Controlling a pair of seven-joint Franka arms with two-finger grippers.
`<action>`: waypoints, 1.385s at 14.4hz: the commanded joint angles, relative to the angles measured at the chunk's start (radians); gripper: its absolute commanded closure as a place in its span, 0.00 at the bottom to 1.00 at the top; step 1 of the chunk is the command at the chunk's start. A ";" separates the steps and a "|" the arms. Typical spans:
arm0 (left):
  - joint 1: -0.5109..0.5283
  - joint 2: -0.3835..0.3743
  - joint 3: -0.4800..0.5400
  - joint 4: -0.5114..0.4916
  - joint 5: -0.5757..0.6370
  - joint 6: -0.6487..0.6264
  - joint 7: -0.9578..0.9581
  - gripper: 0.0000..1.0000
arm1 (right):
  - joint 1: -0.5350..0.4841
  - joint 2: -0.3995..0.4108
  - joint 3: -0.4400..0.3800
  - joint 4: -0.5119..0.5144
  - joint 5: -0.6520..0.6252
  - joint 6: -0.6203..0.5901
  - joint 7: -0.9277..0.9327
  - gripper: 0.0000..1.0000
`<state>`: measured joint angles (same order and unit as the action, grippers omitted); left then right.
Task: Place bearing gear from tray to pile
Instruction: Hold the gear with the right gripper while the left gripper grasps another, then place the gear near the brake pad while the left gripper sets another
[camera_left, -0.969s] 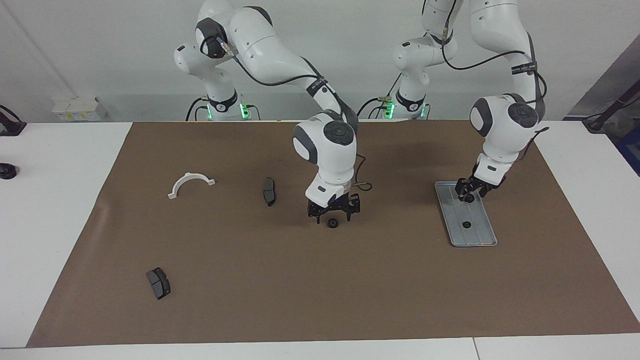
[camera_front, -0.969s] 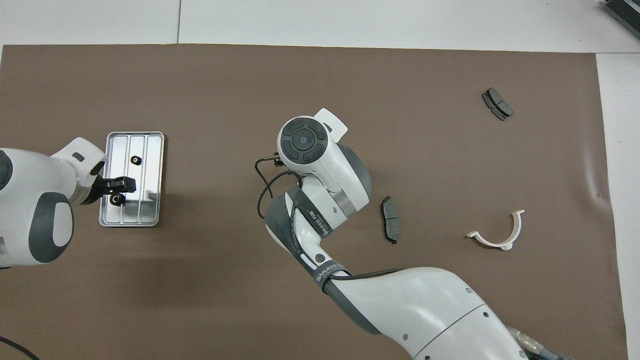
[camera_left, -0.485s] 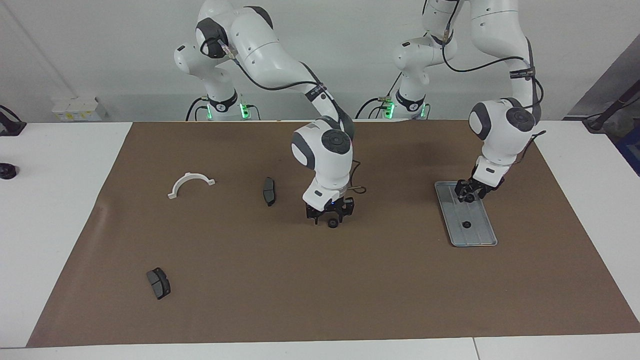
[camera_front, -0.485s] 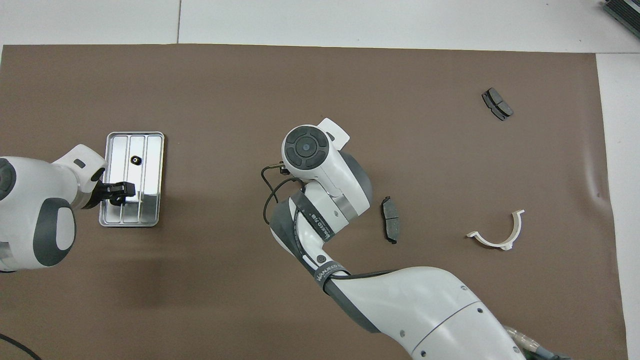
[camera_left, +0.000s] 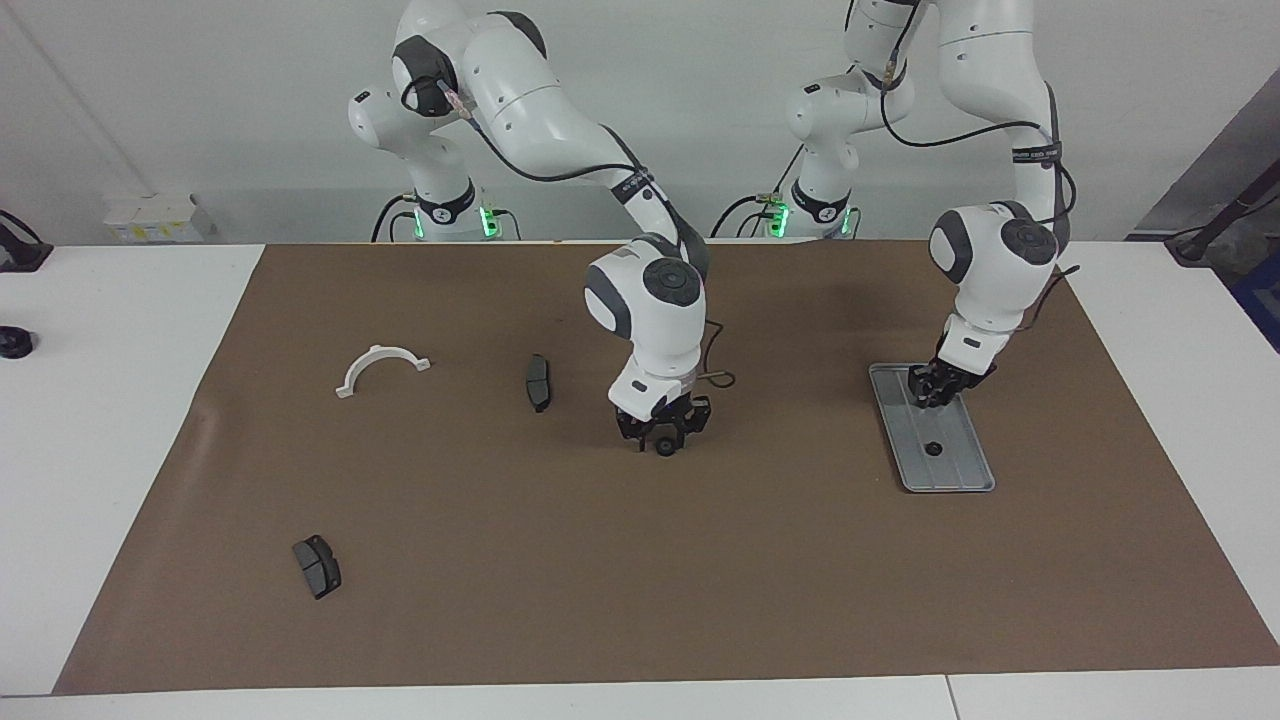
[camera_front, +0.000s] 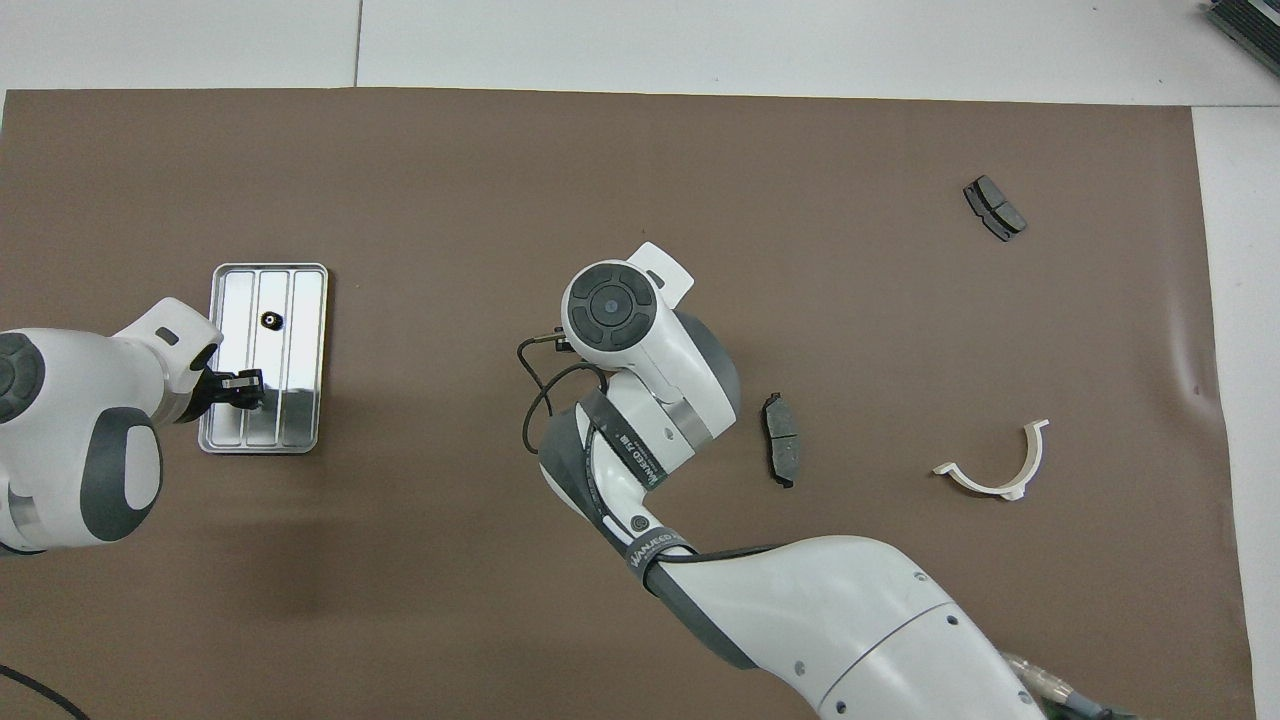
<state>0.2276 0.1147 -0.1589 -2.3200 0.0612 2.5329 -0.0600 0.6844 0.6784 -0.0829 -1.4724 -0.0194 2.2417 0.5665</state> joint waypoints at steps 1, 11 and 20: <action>-0.004 0.017 0.006 0.056 -0.012 -0.074 0.014 1.00 | -0.006 -0.030 0.011 -0.042 0.001 0.026 0.012 0.46; -0.034 0.014 -0.166 0.471 -0.021 -0.522 -0.261 1.00 | -0.034 -0.028 0.011 0.012 0.003 -0.017 0.001 0.87; -0.125 0.178 -0.476 0.448 0.101 -0.128 -0.950 1.00 | -0.310 -0.152 0.031 0.012 0.091 -0.226 -0.410 0.87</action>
<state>0.1382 0.1968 -0.6103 -1.8904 0.0751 2.3109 -0.8461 0.4385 0.5694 -0.0735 -1.4388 0.0435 2.0592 0.2453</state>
